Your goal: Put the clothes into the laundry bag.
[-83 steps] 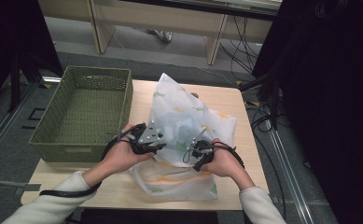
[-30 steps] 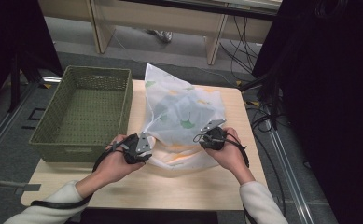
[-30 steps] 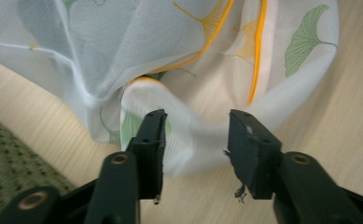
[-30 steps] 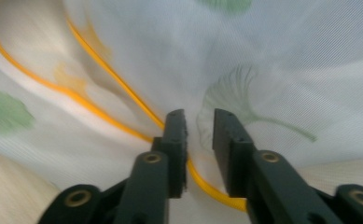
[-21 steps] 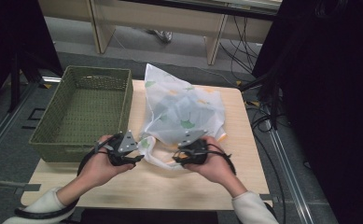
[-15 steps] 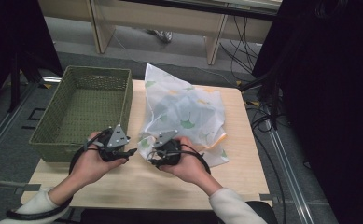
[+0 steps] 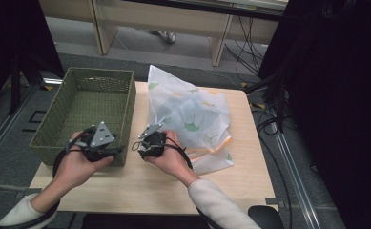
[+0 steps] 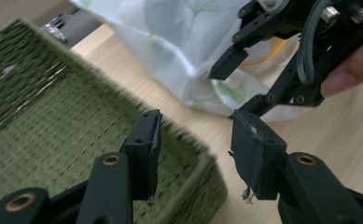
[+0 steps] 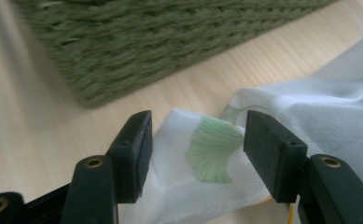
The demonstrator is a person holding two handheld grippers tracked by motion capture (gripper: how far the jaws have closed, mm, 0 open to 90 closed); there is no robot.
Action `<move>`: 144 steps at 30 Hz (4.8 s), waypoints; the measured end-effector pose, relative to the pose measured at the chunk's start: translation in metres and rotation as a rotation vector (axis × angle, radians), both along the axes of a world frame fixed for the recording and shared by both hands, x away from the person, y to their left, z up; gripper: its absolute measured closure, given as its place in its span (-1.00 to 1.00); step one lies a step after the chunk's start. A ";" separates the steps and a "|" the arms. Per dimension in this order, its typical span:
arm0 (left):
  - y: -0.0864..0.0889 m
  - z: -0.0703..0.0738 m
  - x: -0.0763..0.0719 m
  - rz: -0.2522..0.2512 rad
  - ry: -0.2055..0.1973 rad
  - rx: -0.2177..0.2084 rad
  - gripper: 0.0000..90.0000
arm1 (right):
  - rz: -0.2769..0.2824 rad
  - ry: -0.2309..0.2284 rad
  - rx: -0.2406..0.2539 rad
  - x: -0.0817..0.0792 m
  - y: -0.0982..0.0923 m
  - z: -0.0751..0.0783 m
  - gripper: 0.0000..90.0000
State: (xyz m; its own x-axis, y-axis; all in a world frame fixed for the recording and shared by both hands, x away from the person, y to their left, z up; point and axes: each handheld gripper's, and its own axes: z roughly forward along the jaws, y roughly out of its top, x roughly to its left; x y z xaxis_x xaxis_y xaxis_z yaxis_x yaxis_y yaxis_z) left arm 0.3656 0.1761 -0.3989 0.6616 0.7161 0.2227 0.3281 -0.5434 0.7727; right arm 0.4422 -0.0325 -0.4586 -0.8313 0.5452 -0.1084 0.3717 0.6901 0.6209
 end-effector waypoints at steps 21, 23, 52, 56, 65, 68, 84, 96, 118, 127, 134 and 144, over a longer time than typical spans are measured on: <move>0.007 0.003 0.001 0.033 -0.035 -0.039 0.19 | 0.163 0.023 0.048 -0.023 0.003 0.031 0.98; 0.006 0.003 0.001 0.033 -0.041 -0.042 0.19 | 0.242 0.053 0.058 -0.033 0.002 0.030 0.98; -0.060 -0.021 -0.011 -0.294 0.053 0.063 0.05 | -0.189 0.124 -0.098 -0.033 -0.216 0.057 0.36; -0.071 -0.035 -0.009 -0.312 0.076 0.154 0.05 | -0.337 0.203 -0.131 -0.025 -0.256 0.027 0.23; -0.079 -0.057 -0.010 -0.330 0.116 0.227 0.09 | -0.397 0.294 -0.101 0.000 -0.270 -0.012 0.01; -0.078 -0.058 -0.009 -0.327 0.117 0.223 0.12 | -0.397 0.301 -0.103 0.006 -0.271 -0.018 0.03; -0.077 -0.060 -0.008 -0.311 0.124 0.201 0.16 | -0.315 0.325 -0.152 0.003 -0.256 -0.018 0.86; -0.082 -0.075 -0.011 -0.342 0.164 0.236 0.25 | -0.354 0.494 -0.289 -0.025 -0.282 -0.004 1.00; -0.064 -0.065 -0.019 -0.318 0.176 0.135 0.17 | -0.573 0.137 0.005 -0.034 -0.299 0.049 0.57; -0.023 -0.032 -0.034 -0.225 -0.115 -0.146 0.03 | -0.622 -0.026 0.155 -0.030 -0.303 0.040 0.38; -0.001 -0.038 -0.040 -0.159 -0.122 -0.173 -0.01 | -0.640 -0.096 0.218 -0.035 -0.303 0.030 0.32; 0.004 -0.044 -0.038 -0.136 -0.081 -0.202 -0.05 | -0.617 -0.140 0.248 -0.040 -0.299 0.028 0.25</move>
State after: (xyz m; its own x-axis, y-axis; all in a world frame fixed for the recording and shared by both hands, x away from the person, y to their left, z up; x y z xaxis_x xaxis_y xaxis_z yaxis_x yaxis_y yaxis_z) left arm 0.3274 0.1801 -0.4434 0.7406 0.6571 0.1404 0.1950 -0.4101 0.8910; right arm 0.4021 -0.3310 -0.4303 -0.3471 0.9378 -0.0028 0.5564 0.2083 0.8044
